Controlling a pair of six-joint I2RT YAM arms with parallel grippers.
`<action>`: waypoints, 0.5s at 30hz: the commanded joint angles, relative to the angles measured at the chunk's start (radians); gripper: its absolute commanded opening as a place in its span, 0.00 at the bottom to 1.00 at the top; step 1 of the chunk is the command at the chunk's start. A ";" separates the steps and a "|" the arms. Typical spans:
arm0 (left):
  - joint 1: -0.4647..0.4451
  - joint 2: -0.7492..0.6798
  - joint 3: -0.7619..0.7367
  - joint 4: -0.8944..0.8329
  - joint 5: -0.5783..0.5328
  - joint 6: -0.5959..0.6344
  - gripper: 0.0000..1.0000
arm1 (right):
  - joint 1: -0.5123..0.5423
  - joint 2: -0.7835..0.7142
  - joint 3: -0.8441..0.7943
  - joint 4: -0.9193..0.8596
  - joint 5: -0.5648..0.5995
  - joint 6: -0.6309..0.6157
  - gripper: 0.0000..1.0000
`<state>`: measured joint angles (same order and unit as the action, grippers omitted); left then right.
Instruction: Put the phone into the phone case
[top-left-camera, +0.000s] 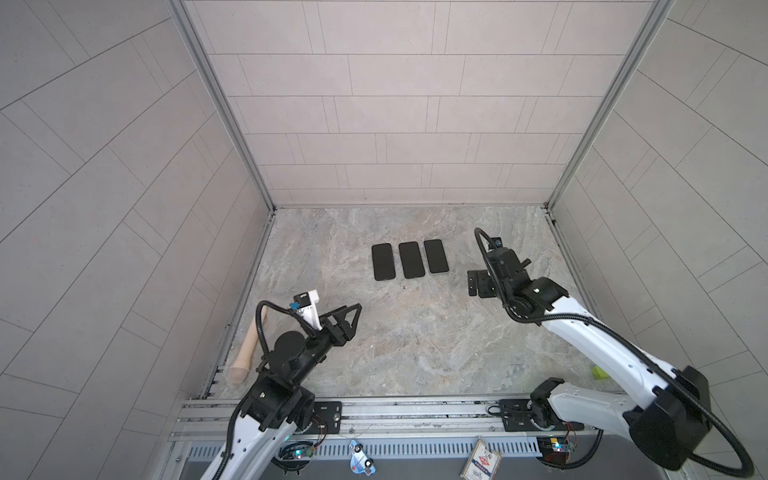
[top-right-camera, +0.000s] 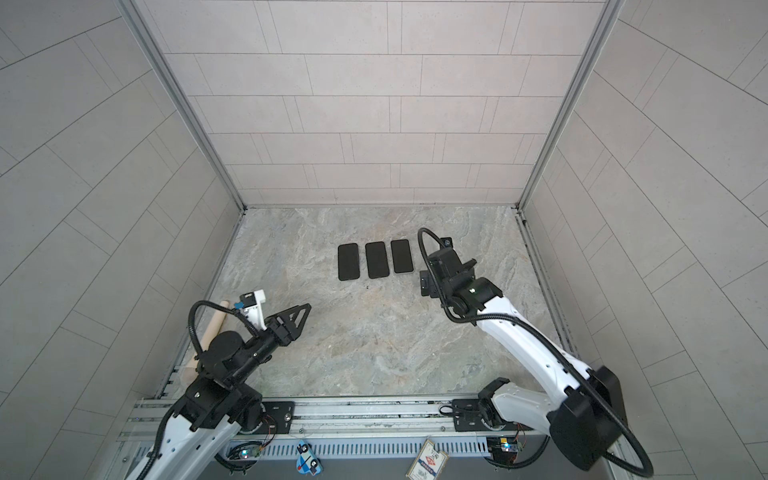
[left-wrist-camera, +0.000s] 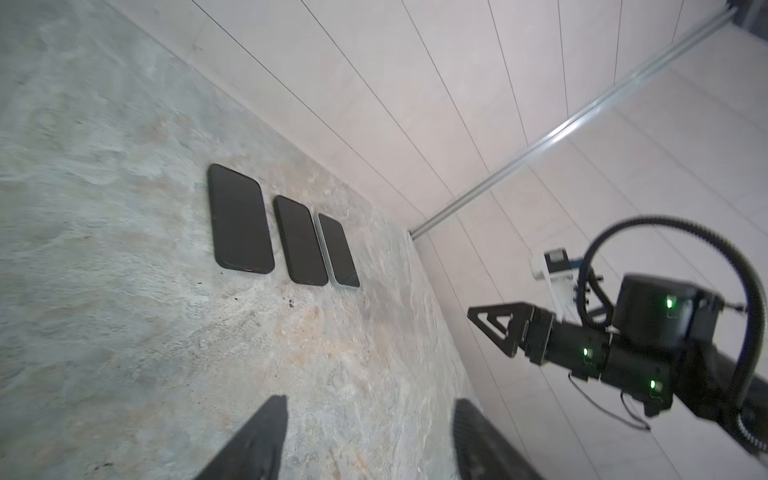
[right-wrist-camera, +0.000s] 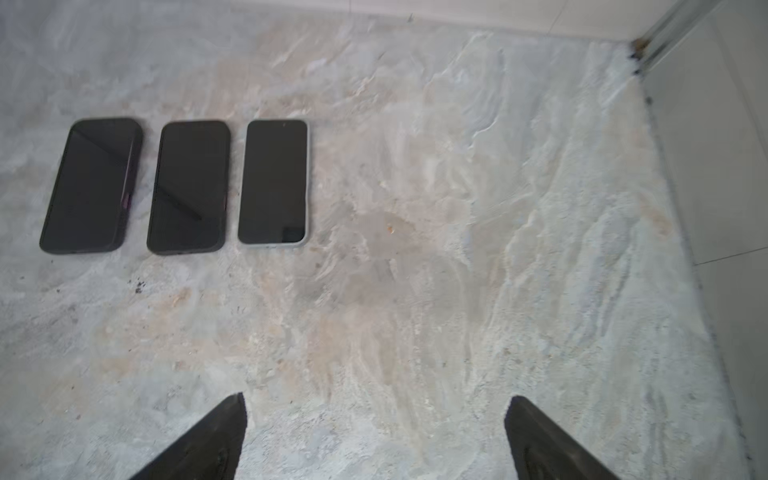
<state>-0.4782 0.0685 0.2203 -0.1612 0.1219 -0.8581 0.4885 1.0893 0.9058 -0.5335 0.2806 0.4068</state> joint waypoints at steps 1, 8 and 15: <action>0.000 -0.029 0.032 -0.238 -0.227 0.015 0.87 | -0.004 -0.143 -0.059 0.062 0.138 -0.015 1.00; 0.001 0.010 0.025 -0.285 -0.286 -0.028 0.87 | -0.023 -0.361 -0.272 0.259 0.260 -0.104 0.99; 0.001 -0.050 -0.010 -0.343 -0.404 -0.103 0.95 | -0.046 -0.476 -0.558 0.540 0.325 -0.291 0.98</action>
<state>-0.4778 0.0200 0.2344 -0.4538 -0.1928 -0.9070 0.4534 0.6521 0.4122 -0.1528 0.5434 0.2276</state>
